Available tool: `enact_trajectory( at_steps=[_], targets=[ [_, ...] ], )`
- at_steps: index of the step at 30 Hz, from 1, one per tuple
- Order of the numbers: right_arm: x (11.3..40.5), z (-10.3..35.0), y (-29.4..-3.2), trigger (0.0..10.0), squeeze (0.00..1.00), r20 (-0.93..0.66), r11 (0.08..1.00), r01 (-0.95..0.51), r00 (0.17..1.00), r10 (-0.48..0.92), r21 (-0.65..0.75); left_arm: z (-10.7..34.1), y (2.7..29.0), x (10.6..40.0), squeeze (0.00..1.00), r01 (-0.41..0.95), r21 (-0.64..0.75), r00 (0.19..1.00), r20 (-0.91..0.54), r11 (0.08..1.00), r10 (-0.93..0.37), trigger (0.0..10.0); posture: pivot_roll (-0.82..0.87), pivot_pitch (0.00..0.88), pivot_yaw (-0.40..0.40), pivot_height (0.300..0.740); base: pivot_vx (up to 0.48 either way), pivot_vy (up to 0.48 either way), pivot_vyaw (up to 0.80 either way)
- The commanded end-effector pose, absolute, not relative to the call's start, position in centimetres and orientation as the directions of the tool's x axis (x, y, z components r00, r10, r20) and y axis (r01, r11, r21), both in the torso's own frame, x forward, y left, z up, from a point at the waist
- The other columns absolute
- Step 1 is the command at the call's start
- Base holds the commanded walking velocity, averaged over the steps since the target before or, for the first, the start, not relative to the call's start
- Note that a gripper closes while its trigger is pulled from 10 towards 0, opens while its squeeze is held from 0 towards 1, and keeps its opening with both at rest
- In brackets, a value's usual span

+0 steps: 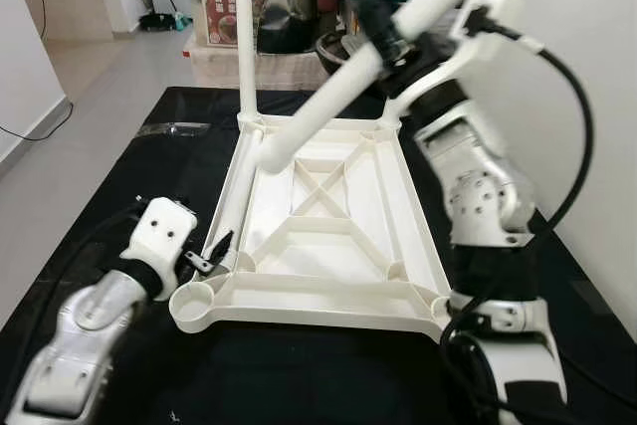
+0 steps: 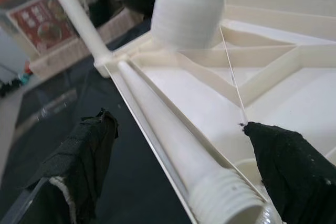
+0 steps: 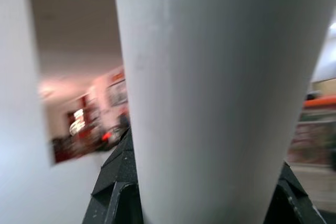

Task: Building children table

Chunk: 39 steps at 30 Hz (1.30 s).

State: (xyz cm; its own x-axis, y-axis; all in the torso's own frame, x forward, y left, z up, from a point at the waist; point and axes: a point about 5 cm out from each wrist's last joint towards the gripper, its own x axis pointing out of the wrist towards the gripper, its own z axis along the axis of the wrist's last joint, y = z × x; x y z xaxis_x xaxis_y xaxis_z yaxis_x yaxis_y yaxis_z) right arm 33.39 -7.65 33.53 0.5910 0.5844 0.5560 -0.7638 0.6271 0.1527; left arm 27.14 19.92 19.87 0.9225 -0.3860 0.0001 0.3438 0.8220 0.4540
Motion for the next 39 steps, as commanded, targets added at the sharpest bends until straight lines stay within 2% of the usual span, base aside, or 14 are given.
enact_trajectory(
  at_steps=[1, 4, 7, 12, 15, 21, 24, 25, 26, 32, 37, 38, 39],
  targets=[
    [32.7, 33.8, -6.8, 0.0, 0.00, 0.562, 0.582, -0.803, 0.541, 0.626, 0.124, 20.0, 19.8, 27.1, 0.00, 0.372, 0.467, 0.908, -0.007, 0.802, -0.418, 10.0, 0.09, 0.000, -0.036, 0.740, 0.000, 0.000, 0.00],
    [32.5, 33.6, -6.3, 0.0, 0.00, 0.553, 0.565, -0.817, 0.525, 0.647, 0.114, 20.2, 20.0, 27.4, 0.00, 0.369, 0.487, 0.908, -0.009, 0.792, -0.418, 10.0, 0.09, 0.000, -0.036, 0.740, 0.000, 0.000, 0.00],
    [31.6, 33.5, -5.1, 0.0, 0.00, 0.551, 0.494, -0.863, 0.463, 0.695, 0.103, 20.1, 20.2, 28.1, 0.00, 0.370, 0.500, 0.907, -0.011, 0.783, -0.422, 10.0, 0.09, 0.000, -0.034, 0.740, 0.000, 0.000, 0.00],
    [31.2, 33.4, -4.6, 0.0, 0.00, 0.550, 0.456, -0.885, 0.430, 0.717, 0.097, 19.9, 20.1, 28.2, 0.00, 0.396, 0.491, 0.896, -0.022, 0.776, -0.443, 10.0, 0.09, 0.000, -0.031, 0.740, 0.000, 0.000, 0.00],
    [30.3, 33.4, -4.3, 0.0, 0.00, 0.546, 0.398, -0.915, 0.369, 0.752, 0.070, 19.7, 20.0, 28.5, 0.00, 0.408, 0.488, 0.891, -0.029, 0.772, -0.453, 10.0, 0.08, 0.000, -0.027, 0.740, 0.000, 0.000, 0.00],
    [29.0, 32.9, -3.4, 0.0, 0.00, 0.531, 0.320, -0.946, 0.300, 0.793, 0.057, 18.9, 19.5, 29.3, 0.00, 0.417, 0.462, 0.890, -0.031, 0.783, -0.455, 10.0, 0.07, 0.000, -0.022, 0.740, 0.000, 0.000, 0.00],
    [28.7, 32.8, -3.2, 0.0, 0.00, 0.531, 0.306, -0.950, 0.289, 0.797, 0.058, 18.6, 19.2, 29.4, 0.00, 0.420, 0.457, 0.888, -0.028, 0.784, -0.459, 10.0, 0.07, 0.000, -0.022, 0.740, 0.000, 0.000, 0.00],
    [28.6, 32.7, -3.2, 0.0, 0.00, 0.528, 0.302, -0.951, 0.286, 0.799, 0.058, 18.6, 19.1, 29.5, 0.00, 0.419, 0.455, 0.888, -0.022, 0.786, -0.460, 8.6, 0.07, 0.000, -0.020, 0.740, 0.000, 0.000, 0.00],
    [28.6, 32.7, -3.2, 0.0, 0.00, 0.525, 0.301, -0.952, 0.285, 0.802, 0.058, 18.5, 19.0, 29.5, 0.00, 0.423, 0.454, 0.884, -0.018, 0.784, -0.467, 0.0, 0.07, 0.000, -0.021, 0.740, 0.000, 0.000, 0.00],
    [28.5, 32.5, -3.2, 0.0, 0.00, 0.519, 0.299, -0.952, 0.290, 0.804, 0.067, 18.1, 18.8, 29.4, 0.00, 0.431, 0.455, 0.876, -0.004, 0.779, -0.483, 0.0, 0.07, 0.000, -0.021, 0.740, 0.000, 0.000, 0.00],
    [28.9, 32.4, -3.2, 0.0, 0.00, 0.503, 0.331, -0.939, 0.330, 0.799, 0.092, 18.0, 18.6, 29.3, 0.00, 0.435, 0.456, 0.873, -0.001, 0.777, -0.488, 0.0, 0.08, 0.000, -0.026, 0.740, 0.000, 0.000, 0.00],
    [29.1, 32.3, -3.1, 10.0, 0.00, 0.487, 0.344, -0.933, 0.349, 0.801, 0.103, 17.9, 18.7, 29.4, 0.00, 0.422, 0.459, 0.881, -0.004, 0.782, -0.474, 1.0, 0.08, 0.000, -0.026, 0.740, 0.000, 0.000, 0.00],
    [29.1, 32.3, -3.1, 10.0, 0.00, 0.487, 0.344, -0.933, 0.349, 0.801, 0.103, 17.9, 18.7, 29.4, 0.00, 0.422, 0.459, 0.881, -0.004, 0.782, -0.474, 1.0, 0.08, 0.000, -0.026, 0.740, 0.000, 0.000, 0.00]
  ],
)
